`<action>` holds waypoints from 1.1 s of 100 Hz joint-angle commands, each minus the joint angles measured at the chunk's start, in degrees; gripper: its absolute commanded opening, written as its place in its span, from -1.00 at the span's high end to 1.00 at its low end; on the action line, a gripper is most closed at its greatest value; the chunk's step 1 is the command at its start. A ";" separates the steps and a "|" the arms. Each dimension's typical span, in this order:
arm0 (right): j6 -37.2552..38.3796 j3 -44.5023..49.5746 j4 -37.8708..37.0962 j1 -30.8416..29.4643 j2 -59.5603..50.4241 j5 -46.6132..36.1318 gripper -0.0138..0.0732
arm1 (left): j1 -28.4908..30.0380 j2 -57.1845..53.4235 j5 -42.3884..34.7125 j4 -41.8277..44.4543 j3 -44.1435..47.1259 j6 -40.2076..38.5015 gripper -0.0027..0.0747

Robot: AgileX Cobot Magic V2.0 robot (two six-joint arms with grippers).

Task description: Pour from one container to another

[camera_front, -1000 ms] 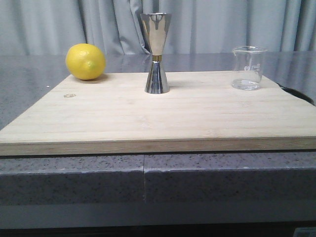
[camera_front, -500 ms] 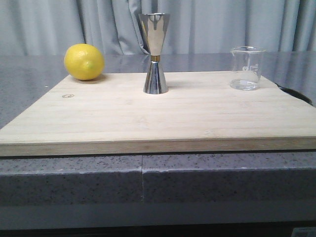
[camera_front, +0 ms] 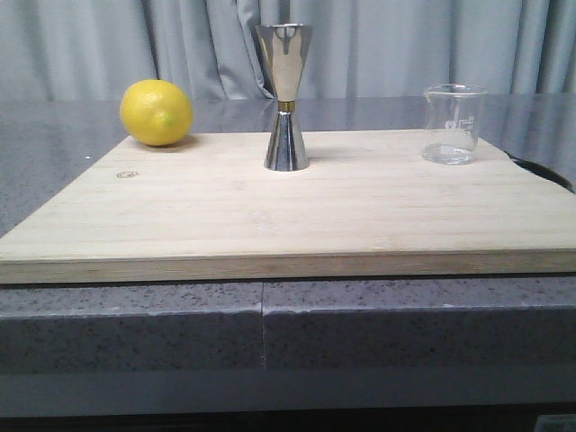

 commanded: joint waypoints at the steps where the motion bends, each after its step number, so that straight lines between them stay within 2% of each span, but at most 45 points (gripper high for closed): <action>1: -0.35 -1.52 -1.06 -0.19 0.03 -3.86 0.84 | 0.18 -1.31 -4.48 -0.45 1.15 0.05 0.99; 46: -0.35 -1.01 -1.32 -0.19 -0.74 -3.86 0.84 | 0.18 -1.31 -4.48 -0.45 1.15 0.05 0.99; 55: 0.25 0.96 -1.60 -2.05 -3.40 -5.08 0.84 | 0.18 -1.31 -4.48 -0.45 1.15 0.05 0.99; 67: 0.25 7.07 1.25 -5.70 -8.70 -11.41 0.84 | 0.18 -1.31 -4.48 -0.45 1.15 0.05 0.99; 86: 0.25 21.71 5.27 -14.10 -19.30 -24.82 0.84 | 0.18 -1.31 -4.48 -0.45 1.15 0.05 0.99; 110: 0.25 35.19 5.55 -15.34 -31.12 -31.33 0.84 | 0.18 -1.31 -4.48 -0.45 1.15 0.05 0.99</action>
